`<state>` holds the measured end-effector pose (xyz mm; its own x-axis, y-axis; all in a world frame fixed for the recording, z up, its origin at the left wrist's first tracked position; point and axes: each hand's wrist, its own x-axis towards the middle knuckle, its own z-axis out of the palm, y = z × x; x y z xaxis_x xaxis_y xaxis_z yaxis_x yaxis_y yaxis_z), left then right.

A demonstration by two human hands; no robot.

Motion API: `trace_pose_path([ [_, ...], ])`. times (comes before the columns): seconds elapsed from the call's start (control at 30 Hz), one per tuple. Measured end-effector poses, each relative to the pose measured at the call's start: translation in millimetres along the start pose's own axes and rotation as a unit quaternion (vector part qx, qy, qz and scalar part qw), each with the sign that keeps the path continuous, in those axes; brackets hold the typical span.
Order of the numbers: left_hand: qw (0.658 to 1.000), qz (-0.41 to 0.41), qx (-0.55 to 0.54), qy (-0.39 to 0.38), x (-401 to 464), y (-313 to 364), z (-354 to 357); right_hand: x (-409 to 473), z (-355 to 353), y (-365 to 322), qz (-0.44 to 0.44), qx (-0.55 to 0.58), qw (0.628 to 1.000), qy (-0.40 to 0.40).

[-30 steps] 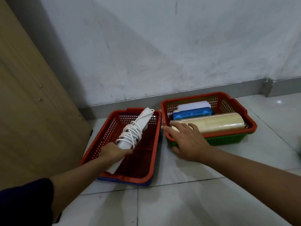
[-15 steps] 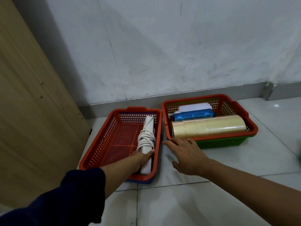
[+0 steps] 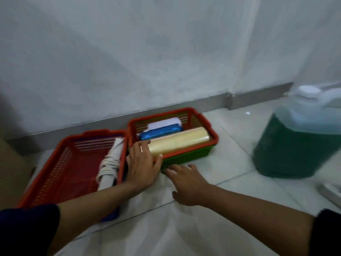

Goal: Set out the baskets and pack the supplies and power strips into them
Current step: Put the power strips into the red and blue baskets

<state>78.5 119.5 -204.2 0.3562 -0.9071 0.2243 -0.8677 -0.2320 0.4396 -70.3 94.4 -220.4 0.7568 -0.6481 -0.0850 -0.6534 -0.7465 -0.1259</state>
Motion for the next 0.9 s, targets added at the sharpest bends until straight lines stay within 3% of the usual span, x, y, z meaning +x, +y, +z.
trace_pose_path([
  [0.17,0.972,0.212,-0.038,-0.093,-27.8,103.5,48.0,-71.9,10.5,63.4,0.086,-0.037,0.994,-0.053],
  [0.4,0.917,0.339,-0.053,-0.202,-62.4,224.2,112.3,-185.8,19.4,165.4,0.274,-0.029,0.956,-0.103],
  [0.6,0.908,0.248,-0.07,-0.33,-87.1,280.4,165.5,-270.0,22.9,233.7,0.412,-0.064,0.899,-0.135],
  [0.7,0.889,0.246,-0.045,-0.383,-95.8,285.1,184.6,-301.5,27.4,256.1,0.471,-0.062,0.87,-0.131],
  [0.9,0.871,0.233,-0.004,-0.432,-104.2,284.0,208.9,-337.6,35.8,278.4,0.624,0.005,0.776,-0.093],
])
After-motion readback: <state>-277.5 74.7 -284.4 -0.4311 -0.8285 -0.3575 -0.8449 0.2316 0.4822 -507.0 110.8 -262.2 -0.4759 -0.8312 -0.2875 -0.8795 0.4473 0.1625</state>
